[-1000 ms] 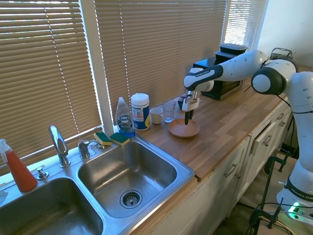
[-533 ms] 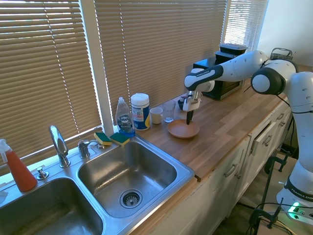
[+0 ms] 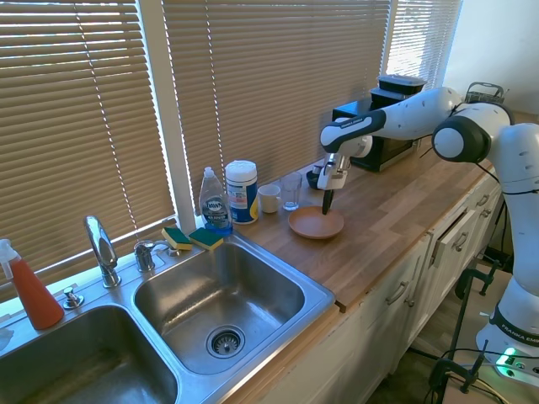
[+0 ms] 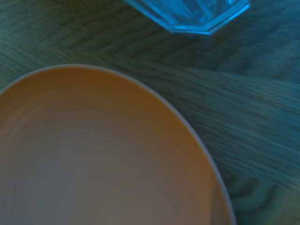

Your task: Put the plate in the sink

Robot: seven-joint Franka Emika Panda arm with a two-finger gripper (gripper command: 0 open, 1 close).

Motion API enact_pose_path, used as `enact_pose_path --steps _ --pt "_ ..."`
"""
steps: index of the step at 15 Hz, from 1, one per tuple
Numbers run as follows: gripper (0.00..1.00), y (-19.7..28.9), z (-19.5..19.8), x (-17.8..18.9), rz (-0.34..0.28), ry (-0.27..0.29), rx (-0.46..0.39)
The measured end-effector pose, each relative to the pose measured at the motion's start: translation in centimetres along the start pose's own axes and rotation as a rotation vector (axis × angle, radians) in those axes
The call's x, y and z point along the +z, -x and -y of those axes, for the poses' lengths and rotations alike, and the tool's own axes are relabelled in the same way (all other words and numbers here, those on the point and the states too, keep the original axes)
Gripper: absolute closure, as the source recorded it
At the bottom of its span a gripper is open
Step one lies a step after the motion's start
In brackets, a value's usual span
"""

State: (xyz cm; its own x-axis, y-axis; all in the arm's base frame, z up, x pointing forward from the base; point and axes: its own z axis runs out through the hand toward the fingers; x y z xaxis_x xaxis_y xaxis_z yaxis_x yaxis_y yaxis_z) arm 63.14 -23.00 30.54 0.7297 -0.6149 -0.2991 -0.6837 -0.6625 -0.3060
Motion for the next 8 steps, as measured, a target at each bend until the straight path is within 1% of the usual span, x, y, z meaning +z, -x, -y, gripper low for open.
enact_pose_path --steps 3,5,8 --pt "1.00 0.3 0.0 0.3 0.050 -0.046 0.000" --pt "1.00 1.0 0.9 -0.2 0.068 -0.074 -0.006" --pt "1.00 3.6 3.8 -2.9 0.056 -0.093 -0.033"
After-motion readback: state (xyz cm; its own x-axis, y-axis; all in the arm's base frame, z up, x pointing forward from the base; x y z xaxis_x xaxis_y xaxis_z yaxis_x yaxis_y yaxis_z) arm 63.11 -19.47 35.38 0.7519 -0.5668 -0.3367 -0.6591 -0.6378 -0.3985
